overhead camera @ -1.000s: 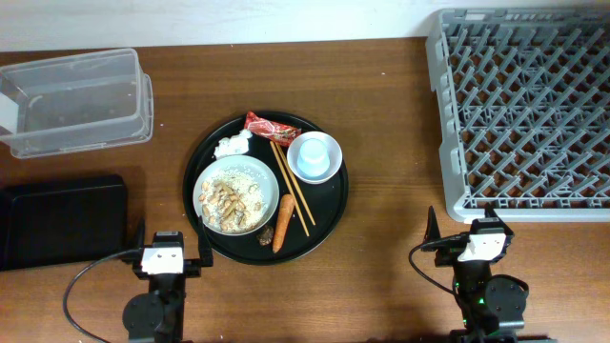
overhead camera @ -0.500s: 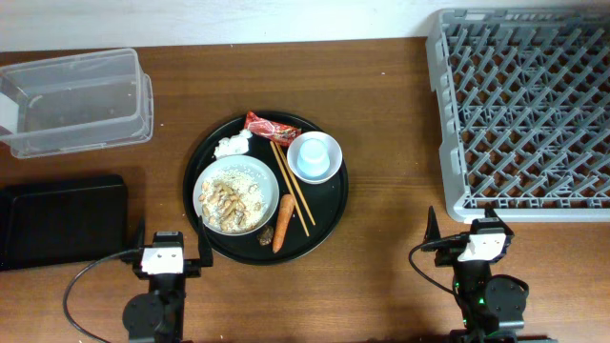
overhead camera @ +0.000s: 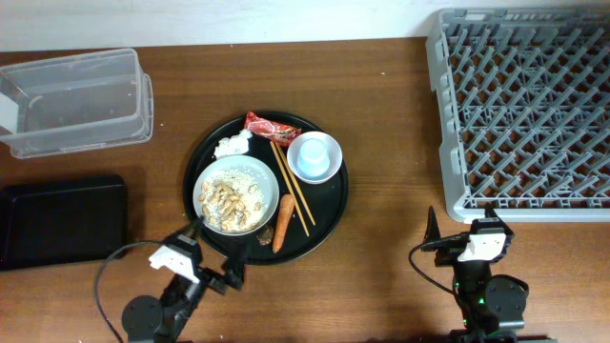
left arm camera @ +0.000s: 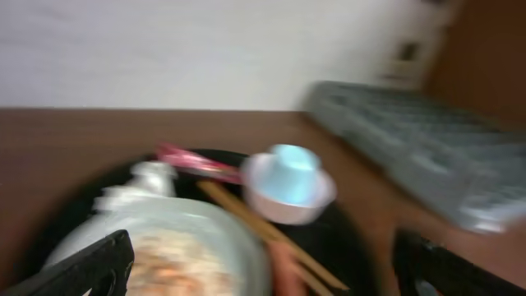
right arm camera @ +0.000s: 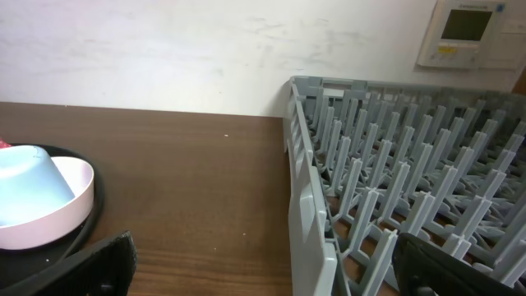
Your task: Sort waste into correct bins and load items into the dishwasher rack
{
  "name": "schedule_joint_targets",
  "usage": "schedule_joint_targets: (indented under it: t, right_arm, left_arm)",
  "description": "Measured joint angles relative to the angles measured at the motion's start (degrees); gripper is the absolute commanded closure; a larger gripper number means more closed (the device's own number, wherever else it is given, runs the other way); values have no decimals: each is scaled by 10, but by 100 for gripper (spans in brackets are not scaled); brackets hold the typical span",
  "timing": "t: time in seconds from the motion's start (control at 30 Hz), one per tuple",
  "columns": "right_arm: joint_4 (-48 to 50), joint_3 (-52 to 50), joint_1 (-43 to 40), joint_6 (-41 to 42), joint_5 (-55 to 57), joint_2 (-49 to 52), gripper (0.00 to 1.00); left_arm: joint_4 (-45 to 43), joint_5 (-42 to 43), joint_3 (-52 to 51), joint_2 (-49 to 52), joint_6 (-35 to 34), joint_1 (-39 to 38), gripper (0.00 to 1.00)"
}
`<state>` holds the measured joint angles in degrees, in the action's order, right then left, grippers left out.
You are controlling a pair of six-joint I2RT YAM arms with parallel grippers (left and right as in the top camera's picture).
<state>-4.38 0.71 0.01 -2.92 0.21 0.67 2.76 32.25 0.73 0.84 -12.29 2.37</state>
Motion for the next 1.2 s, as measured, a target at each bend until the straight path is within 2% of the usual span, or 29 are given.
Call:
schedule_joint_targets:
  t: [0.07, 0.23, 0.37, 0.5, 0.57, 0.63, 0.7, 0.83, 0.93, 1.03, 1.13, 1.2]
  right_arm:
    - [0, 0, 0, 0, 0, 0, 2]
    - [0, 0, 0, 0, 0, 0, 2]
    - [0, 0, 0, 0, 0, 0, 2]
    - [0, 0, 0, 0, 0, 0, 2]
    - [0, 0, 0, 0, 0, 0, 2]
    - [0, 0, 0, 0, 0, 0, 2]
    - [0, 0, 0, 0, 0, 0, 2]
    - [0, 0, 0, 0, 0, 0, 2]
    - [0, 0, 0, 0, 0, 0, 2]
    - [0, 0, 0, 0, 0, 0, 2]
    - [0, 0, 0, 0, 0, 0, 2]
    - [0, 0, 0, 0, 0, 0, 2]
  left_arm:
    - [0, 51, 0, 0, -20, 0, 1]
    - [-37, 113, 0, 0, -66, 0, 1]
    - [-23, 124, 26, 1, -94, 0, 1]
    - [35, 116, 111, 54, -97, 0, 1]
    - [71, 114, 155, 103, -88, 0, 1]
    - [126, 111, 225, 196, -75, 0, 1]
    - [200, 106, 296, 294, -41, 0, 1]
    - [404, 71, 465, 490, 34, -11, 1]
    - [491, 26, 565, 598, 59, -28, 1]
    - [502, 20, 630, 676, 68, -38, 1]
    - [495, 37, 637, 708, 68, -42, 1]
    - [496, 20, 641, 732, 66, -58, 1]
